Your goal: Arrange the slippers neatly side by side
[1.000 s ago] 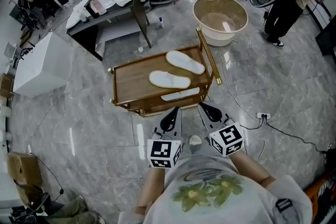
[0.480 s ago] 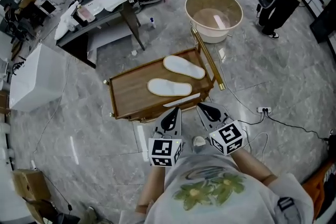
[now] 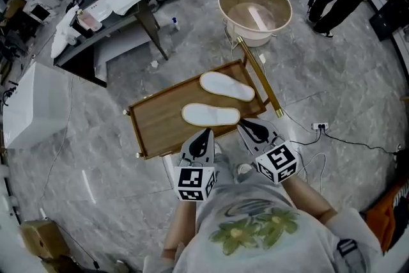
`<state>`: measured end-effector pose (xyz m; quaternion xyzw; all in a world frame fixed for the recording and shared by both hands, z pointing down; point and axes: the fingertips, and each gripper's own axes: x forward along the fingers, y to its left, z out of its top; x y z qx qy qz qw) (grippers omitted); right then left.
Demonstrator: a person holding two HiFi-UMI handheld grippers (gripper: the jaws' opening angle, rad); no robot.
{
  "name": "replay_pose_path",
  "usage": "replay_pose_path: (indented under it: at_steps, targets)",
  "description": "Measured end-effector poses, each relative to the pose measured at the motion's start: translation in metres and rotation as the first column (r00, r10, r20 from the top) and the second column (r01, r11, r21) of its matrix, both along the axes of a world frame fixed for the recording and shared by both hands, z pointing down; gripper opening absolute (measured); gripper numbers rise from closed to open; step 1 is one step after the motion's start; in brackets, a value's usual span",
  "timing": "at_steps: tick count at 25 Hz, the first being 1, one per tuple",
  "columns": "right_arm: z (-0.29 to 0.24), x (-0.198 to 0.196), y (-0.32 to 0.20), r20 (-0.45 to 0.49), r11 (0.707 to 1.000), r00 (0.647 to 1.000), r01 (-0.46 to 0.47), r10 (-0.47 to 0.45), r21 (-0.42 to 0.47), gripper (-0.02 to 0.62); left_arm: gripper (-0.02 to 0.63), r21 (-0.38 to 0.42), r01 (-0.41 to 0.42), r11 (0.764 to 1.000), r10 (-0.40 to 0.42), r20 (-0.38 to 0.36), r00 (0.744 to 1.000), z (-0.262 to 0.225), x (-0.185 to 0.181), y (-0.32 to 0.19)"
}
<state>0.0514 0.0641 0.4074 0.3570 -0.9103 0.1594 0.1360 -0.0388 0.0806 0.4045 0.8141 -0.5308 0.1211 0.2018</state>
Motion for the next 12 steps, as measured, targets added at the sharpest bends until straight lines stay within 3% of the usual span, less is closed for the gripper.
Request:
replay_pose_path:
  at_steps: [7, 12]
  targets:
    - [0.016, -0.020, -0.029, -0.053, 1.000, 0.998, -0.024, 0.023, -0.018, 0.083, 0.015, -0.024, -0.052, 0.998, 0.052, -0.012, 0.999, 0.010, -0.022, -0.028]
    - [0.041, -0.026, -0.047, -0.150, 0.999, 0.988, -0.040, 0.037, -0.016, 0.107, 0.015, -0.047, -0.092, 0.995, 0.091, -0.021, 0.996, 0.021, -0.038, -0.045]
